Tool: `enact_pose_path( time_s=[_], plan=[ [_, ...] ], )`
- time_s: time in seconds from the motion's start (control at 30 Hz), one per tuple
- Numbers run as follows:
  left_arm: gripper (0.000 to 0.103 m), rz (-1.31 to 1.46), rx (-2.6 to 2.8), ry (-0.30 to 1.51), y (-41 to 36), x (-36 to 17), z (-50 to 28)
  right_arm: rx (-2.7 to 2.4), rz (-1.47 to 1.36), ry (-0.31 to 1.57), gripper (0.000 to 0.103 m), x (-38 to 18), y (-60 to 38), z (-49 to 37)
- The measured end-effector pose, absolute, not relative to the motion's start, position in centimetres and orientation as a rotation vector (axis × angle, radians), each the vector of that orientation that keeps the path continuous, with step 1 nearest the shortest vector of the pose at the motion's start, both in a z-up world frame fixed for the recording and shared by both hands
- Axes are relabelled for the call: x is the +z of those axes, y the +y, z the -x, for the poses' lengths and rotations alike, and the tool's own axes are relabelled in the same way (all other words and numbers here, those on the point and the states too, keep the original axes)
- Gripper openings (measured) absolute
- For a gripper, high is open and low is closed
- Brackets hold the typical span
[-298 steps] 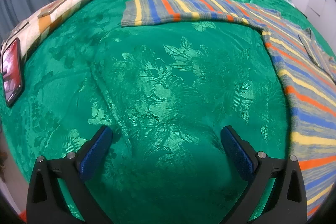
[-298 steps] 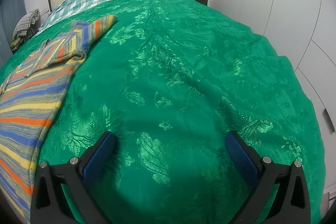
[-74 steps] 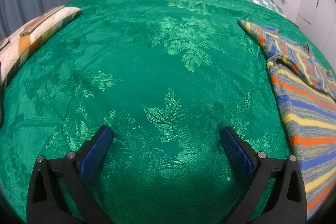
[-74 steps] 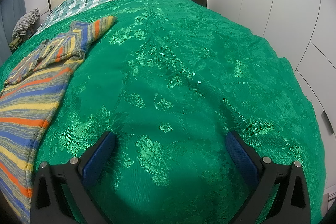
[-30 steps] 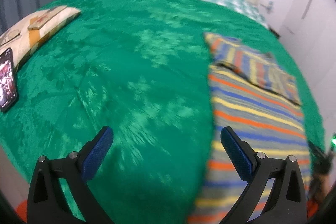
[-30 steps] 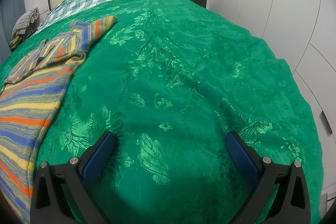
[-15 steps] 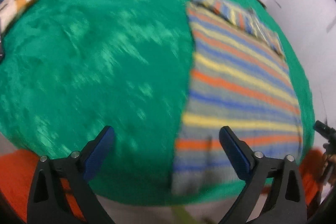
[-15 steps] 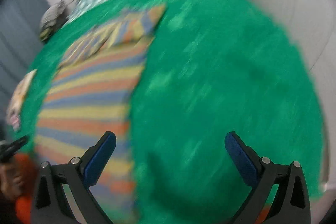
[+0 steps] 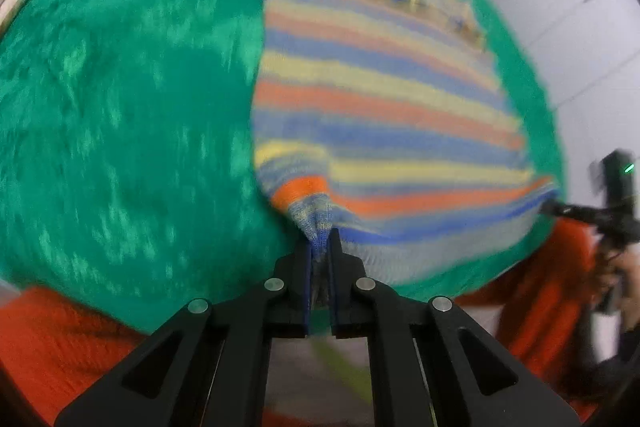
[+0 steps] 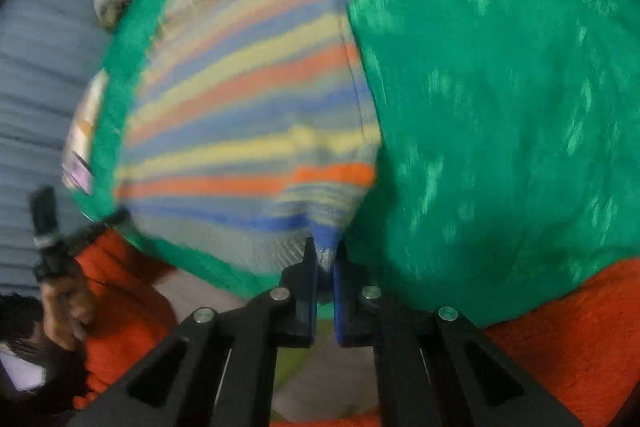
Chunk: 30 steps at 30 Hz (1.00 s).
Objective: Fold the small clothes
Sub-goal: 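Grasp the sweater hem with the left gripper while the right gripper grasps the hem, then lift the hem with both grippers and fold it toward the collar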
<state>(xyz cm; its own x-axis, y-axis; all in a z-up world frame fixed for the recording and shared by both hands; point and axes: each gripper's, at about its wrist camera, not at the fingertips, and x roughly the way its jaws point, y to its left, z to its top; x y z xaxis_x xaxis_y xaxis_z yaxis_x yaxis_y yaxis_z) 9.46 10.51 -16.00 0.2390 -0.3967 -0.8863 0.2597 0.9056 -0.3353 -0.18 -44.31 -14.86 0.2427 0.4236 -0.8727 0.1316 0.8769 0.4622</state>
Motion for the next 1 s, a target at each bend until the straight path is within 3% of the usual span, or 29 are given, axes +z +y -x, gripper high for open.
enact_pose_path(
  time_s=[0.23,0.47,0.53,0.57,0.6,0.63,0.67,0.83,0.9,0.97,1.0],
  plan=[
    [0.004,0.246,-0.454,1.112,9.6,-10.4,-22.7,0.252,-0.616,1.092,0.006,-9.4,-49.5,-9.2],
    [0.005,0.227,-0.365,1.084,5.7,-11.2,-39.2,0.183,-0.697,0.993,0.006,-8.6,-54.7,-25.4],
    [0.015,0.218,-0.344,1.054,4.6,-12.1,-42.5,0.149,-0.731,0.959,0.006,-9.3,-55.7,-29.8],
    [0.034,0.202,-0.303,1.071,4.1,-12.9,-44.2,0.135,-0.737,0.918,0.011,-9.7,-56.3,-31.5],
    [0.059,0.186,-0.225,1.108,4.0,-13.8,-45.6,0.087,-0.733,0.879,0.017,-10.5,-57.2,-33.2],
    [0.066,0.196,-0.178,1.120,4.4,-14.3,-46.2,0.034,-0.736,0.877,0.043,-11.1,-57.1,-33.6],
    [0.068,0.228,-0.162,1.102,5.0,-14.4,-46.2,-0.015,-0.757,0.875,0.054,-11.8,-57.5,-33.9],
    [0.073,0.281,-0.260,1.032,7.2,-14.0,-41.1,0.023,-0.712,0.785,0.054,-10.5,-58.0,-31.2],
    [0.084,0.133,-0.297,1.049,6.1,-14.8,-37.4,0.108,-0.574,0.820,0.054,-9.7,-55.4,-29.5],
    [0.081,-0.078,-0.273,1.108,4.6,-17.0,-34.6,0.201,-0.473,0.867,0.054,-9.7,-52.3,-28.0],
    [0.061,-0.199,-0.242,1.164,4.2,-18.8,-33.2,0.239,-0.411,0.898,0.054,-10.0,-51.0,-26.8]
  ],
)
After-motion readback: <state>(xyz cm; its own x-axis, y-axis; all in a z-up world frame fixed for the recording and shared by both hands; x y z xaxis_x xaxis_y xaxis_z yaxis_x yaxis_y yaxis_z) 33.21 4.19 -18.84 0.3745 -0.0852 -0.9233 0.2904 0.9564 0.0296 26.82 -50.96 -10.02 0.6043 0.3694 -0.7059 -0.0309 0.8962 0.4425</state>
